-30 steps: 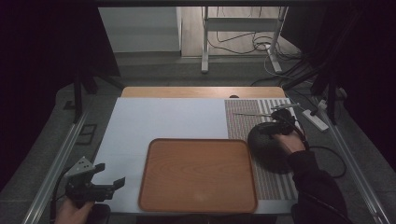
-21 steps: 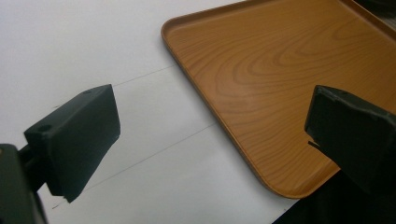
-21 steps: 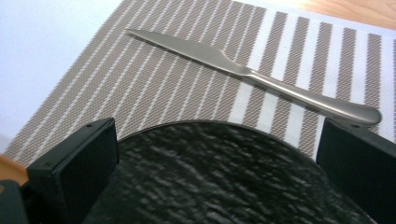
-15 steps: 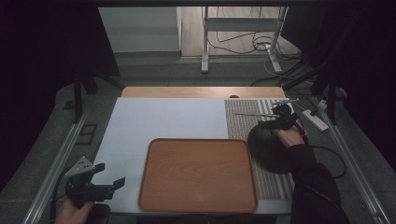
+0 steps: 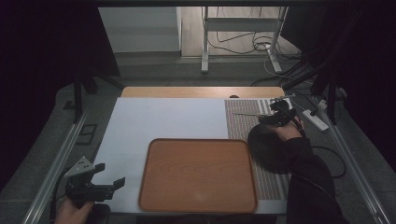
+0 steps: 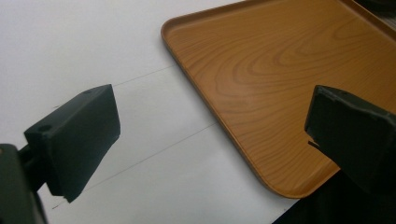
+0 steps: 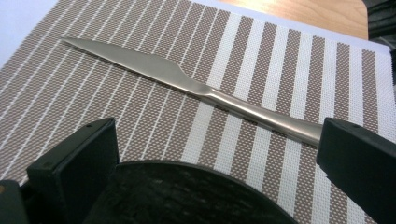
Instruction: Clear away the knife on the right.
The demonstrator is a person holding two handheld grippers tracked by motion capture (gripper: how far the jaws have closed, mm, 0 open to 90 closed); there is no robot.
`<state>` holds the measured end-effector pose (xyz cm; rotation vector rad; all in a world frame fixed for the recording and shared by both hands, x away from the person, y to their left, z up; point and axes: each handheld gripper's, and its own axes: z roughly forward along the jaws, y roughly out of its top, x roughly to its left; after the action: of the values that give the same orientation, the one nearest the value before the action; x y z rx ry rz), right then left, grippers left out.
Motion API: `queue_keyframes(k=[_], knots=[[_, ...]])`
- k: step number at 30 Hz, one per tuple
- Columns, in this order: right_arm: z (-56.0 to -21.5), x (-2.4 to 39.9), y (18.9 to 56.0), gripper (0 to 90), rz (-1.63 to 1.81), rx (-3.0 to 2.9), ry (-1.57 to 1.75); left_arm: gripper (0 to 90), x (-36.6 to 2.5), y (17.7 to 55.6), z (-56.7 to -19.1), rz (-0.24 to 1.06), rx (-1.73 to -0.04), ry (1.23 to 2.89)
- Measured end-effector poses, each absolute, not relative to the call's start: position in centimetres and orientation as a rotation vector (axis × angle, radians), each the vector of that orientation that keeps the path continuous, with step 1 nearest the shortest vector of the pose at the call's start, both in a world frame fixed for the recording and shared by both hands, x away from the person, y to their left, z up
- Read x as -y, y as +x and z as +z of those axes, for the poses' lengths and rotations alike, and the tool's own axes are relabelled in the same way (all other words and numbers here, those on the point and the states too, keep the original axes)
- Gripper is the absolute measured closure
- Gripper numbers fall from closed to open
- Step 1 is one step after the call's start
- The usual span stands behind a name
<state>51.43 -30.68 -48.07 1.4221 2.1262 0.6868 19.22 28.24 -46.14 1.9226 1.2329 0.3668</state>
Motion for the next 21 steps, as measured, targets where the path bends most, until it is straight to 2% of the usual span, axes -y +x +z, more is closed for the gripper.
queue_keyframes(k=[10, 14, 17, 21], knots=[[-49.4, 31.3, 52.9, 0.2, 0.617, -2.118, 1.459, 3.5, -28.2, 19.2, -46.1, 0.369, -1.231, 1.924], [-49.1, 31.4, 53.3, 7.3, 0.629, -2.116, 1.452, 3.5, -28.2, 19.2, -46.1, 0.37, -1.229, 1.927], [-48.8, 31.7, 53.6, 18.9, 0.631, -2.097, 1.445, 3.5, -28.2, 19.2, -46.1, 0.37, -1.229, 1.927], [-48.4, 32.2, 54.1, 42.5, 0.633, -2.085, 1.464, 3.5, -28.2, 19.2, -46.1, 0.37, -1.23, 1.926]])
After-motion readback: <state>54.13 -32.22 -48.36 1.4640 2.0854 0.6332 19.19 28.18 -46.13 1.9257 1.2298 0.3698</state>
